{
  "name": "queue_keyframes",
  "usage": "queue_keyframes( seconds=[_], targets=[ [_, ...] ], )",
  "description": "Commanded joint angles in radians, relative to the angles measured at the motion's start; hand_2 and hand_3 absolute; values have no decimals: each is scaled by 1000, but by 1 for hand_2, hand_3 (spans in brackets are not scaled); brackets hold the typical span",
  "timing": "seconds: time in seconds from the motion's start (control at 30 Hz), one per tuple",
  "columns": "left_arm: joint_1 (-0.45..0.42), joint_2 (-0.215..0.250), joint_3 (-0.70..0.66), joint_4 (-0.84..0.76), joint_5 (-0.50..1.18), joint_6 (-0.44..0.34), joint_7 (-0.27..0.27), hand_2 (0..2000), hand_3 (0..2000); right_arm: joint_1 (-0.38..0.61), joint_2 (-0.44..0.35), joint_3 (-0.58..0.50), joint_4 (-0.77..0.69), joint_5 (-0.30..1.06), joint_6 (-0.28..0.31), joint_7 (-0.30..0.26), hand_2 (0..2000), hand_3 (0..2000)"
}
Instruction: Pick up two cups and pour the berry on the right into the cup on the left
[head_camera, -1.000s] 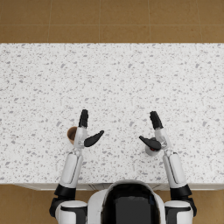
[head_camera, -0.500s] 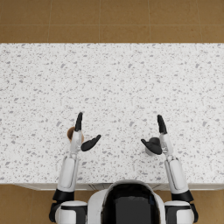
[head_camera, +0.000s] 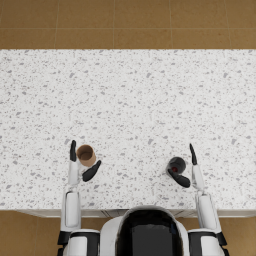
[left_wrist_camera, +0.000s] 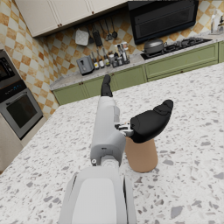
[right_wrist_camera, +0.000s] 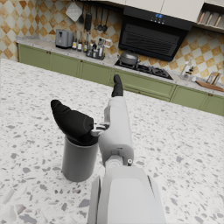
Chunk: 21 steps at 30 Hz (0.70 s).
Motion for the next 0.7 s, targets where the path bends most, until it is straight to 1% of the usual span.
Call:
queue_keyframes(
  seconds=[0.03,0.13,0.23,0.37,0.47,0.53,0.7],
  targets=[
    [-33,5,-11,25,4,0,0,0,0,-52,12,3,-31,0,0,0,0,0],
    [-18,9,-6,52,11,0,0,0,0,-82,15,14,-31,86,0,0,0,0],
    [-7,13,10,100,14,0,0,0,0,-87,10,8,-54,123,0,0,0,0],
    [29,18,15,167,15,0,0,0,0,-78,0,12,-107,138,0,0,0,0],
    [39,24,42,197,15,0,0,0,0,-51,-14,35,-171,142,0,0,0,0],
    [64,28,49,238,15,0,0,0,0,-37,-22,40,-207,143,0,0,0,0],
    [98,39,64,310,15,0,0,0,0,-5,-42,53,-266,143,0,0,0,0]
  ],
)
